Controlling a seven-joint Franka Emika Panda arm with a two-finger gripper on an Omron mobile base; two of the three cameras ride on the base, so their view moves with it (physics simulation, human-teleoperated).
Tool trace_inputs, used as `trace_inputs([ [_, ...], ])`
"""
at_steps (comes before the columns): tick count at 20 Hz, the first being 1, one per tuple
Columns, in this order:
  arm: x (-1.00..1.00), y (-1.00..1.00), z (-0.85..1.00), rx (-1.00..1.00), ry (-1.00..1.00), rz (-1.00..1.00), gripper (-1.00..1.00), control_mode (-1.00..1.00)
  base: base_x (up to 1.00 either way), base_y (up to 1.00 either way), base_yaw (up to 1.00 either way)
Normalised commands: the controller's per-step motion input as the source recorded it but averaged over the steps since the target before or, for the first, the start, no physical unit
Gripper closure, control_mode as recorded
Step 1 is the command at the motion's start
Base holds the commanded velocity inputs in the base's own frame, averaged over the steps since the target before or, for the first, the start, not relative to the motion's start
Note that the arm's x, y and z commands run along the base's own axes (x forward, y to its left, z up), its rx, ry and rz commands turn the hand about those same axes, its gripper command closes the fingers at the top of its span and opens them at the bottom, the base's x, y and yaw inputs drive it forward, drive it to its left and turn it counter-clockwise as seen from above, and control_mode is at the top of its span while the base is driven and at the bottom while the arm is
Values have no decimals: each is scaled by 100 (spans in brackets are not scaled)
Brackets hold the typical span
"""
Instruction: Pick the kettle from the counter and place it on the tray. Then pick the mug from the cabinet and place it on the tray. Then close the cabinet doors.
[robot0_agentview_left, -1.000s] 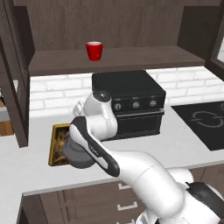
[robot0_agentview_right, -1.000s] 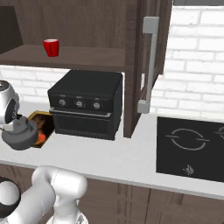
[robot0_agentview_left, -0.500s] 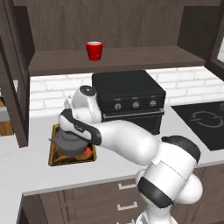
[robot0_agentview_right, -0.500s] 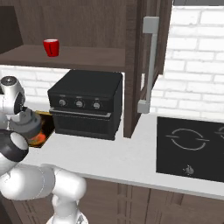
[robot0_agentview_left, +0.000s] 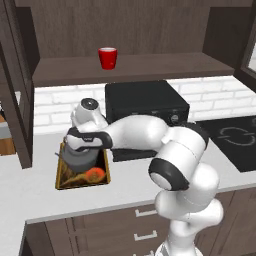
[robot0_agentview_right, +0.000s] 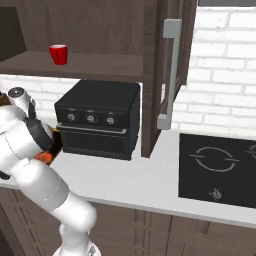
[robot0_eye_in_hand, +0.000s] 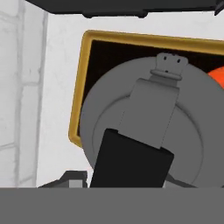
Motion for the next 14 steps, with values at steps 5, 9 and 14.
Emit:
trace_inputs([
  [5,47,24,-11,-3,0,-10,100,-100,0,0,0],
  [9,28,23,0,0,0,-11,100,-100,0,0,0],
  [14,13,17,-2,0,0,-11,100,-100,0,0,0],
])
